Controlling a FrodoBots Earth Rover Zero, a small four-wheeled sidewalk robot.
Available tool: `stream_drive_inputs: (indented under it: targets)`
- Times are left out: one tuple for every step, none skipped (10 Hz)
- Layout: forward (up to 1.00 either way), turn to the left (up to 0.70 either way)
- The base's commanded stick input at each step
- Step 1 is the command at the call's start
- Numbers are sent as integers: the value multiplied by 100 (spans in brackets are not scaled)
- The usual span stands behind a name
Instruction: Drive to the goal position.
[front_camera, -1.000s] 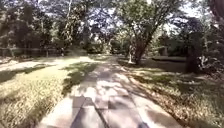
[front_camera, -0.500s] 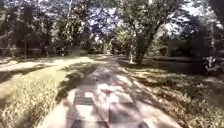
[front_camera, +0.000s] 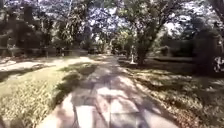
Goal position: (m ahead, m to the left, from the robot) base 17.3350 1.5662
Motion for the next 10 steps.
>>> stream_drive_inputs:
  targets:
    - [50,0]
    - [50,0]
    - [50,0]
    - [50,0]
    - [50,0]
    - [50,0]
    - [50,-10]
    - [50,-34]
    - [50,-50]
    - [50,-50]
